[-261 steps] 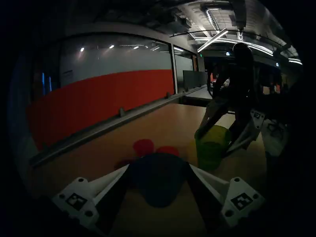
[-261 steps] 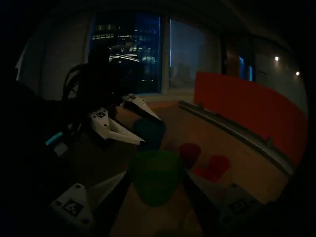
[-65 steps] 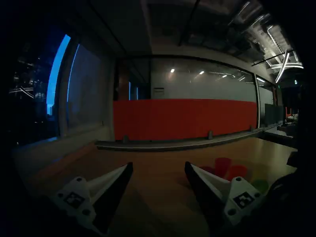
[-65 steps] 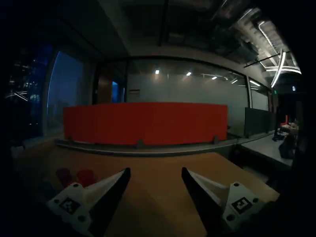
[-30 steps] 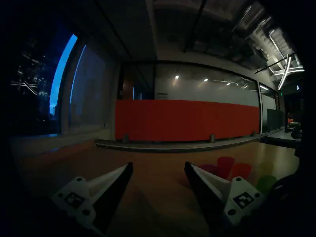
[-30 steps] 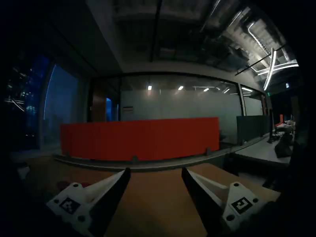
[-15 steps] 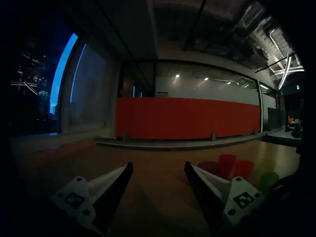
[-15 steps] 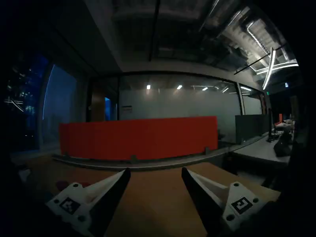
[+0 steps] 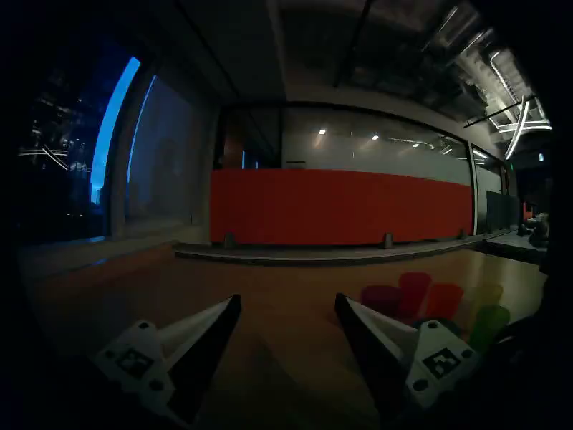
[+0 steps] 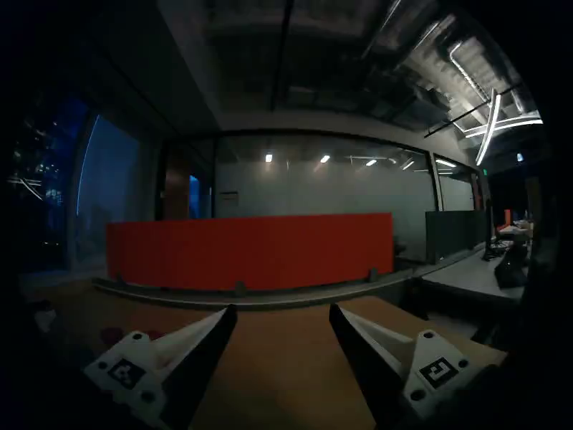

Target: Pour water

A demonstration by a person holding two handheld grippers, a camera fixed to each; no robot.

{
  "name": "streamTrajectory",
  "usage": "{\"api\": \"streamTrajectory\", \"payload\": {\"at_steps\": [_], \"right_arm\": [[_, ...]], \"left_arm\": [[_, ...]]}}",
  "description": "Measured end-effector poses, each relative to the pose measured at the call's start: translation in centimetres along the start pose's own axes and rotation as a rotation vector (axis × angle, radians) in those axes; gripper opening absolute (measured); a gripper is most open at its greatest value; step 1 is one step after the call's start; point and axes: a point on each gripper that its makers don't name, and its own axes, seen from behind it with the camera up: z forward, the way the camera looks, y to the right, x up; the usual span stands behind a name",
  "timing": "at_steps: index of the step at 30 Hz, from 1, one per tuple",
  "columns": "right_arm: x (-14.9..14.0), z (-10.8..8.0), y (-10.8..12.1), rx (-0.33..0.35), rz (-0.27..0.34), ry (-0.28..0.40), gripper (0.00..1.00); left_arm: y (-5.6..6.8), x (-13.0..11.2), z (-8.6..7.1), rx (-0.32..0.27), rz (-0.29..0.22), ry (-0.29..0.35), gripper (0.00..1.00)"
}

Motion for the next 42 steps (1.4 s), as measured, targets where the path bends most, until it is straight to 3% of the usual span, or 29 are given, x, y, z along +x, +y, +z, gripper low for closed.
{"api": "streamTrajectory", "payload": {"at_steps": [17, 29, 42], "right_arm": [[0.1, -0.4, 0.1, -0.002, -0.006, 0.000, 1.00], [-0.2, -0.5, -0.4, 0.026, 0.022, 0.006, 1.00], [-1.8, 0.2, -1.2, 0.055, -0.005, 0.000, 1.00]], "left_arm": [[0.4, -0.3, 0.1, -0.010, 0.022, -0.004, 0.97], [0.3, -0.3, 0.1, -0.010, 0.022, -0.005, 0.97], [0.3, -0.2, 0.2, -0.011, 0.022, -0.004, 0.97]]}}
